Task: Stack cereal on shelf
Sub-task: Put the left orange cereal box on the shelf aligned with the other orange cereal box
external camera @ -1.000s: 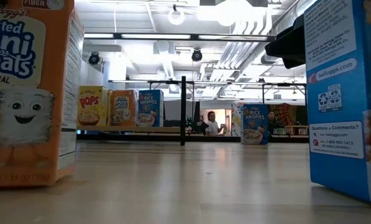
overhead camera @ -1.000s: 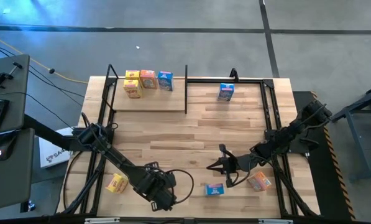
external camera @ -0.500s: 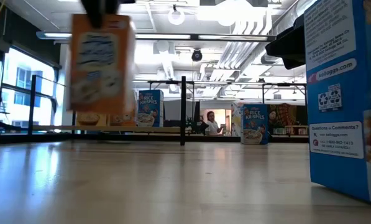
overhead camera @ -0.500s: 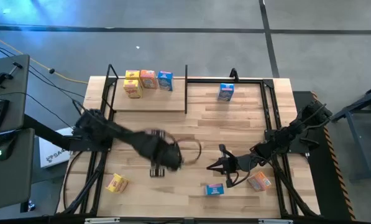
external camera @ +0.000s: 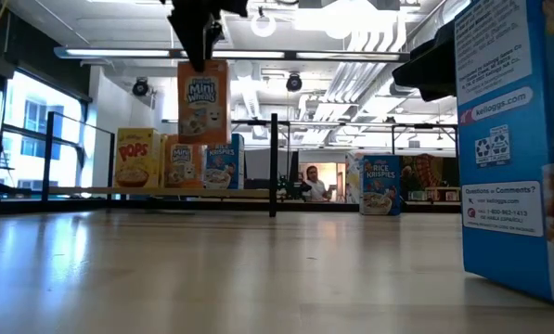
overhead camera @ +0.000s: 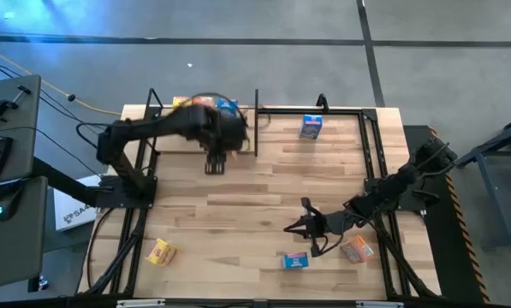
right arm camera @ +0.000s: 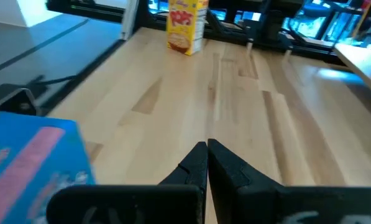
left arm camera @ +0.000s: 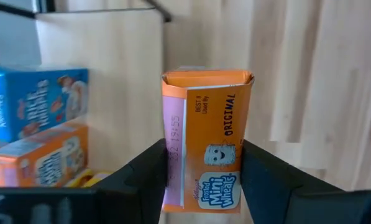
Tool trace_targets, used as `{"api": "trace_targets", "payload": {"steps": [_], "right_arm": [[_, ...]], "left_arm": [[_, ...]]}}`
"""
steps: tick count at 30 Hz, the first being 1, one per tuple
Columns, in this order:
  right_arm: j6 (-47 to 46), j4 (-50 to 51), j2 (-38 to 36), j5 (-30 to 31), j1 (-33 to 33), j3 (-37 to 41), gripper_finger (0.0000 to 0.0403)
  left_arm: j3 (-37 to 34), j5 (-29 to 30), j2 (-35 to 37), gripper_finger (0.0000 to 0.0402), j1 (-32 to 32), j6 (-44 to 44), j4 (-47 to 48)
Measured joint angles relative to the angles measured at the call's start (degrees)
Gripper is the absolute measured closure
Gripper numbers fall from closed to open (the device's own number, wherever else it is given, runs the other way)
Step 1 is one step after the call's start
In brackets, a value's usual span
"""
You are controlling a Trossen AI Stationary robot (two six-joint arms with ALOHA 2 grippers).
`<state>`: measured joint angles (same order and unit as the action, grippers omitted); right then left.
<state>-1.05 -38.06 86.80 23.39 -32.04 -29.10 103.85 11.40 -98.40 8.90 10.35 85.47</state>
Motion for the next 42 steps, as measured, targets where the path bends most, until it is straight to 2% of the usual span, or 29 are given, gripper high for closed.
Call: {"api": "trace_targets", "payload": {"steps": [6,14,19,26,31,42], "right_arm": [[2.1,0.1,0.0,-1.4,3.5,0.0,0.0403],[4.0,-0.8,0.0,-6.1,10.0,0.0,0.0403],[5.1,-3.1,0.0,-9.6,13.9,0.0,0.0403],[6.0,-4.3,0.0,-12.0,17.4,-0.1,0.0403],[6.0,-4.7,0.0,-13.0,18.5,-0.1,0.0403],[6.0,-4.7,0.0,-13.4,18.7,-0.1,0.0403]], "left_arm": [[-1.6,-1.8,0.9,0.0258,8.6,7.0,-2.0],[-19.2,-2.1,9.0,0.027,17.4,15.8,-12.6],[-24.4,-2.1,12.0,0.027,22.9,19.8,-16.6],[-25.4,-1.9,11.3,0.027,28.3,24.1,-19.3],[-25.4,-0.9,10.2,0.0269,29.9,25.6,-19.7],[-25.4,0.2,9.5,0.0201,29.8,26.4,-22.8]]}}
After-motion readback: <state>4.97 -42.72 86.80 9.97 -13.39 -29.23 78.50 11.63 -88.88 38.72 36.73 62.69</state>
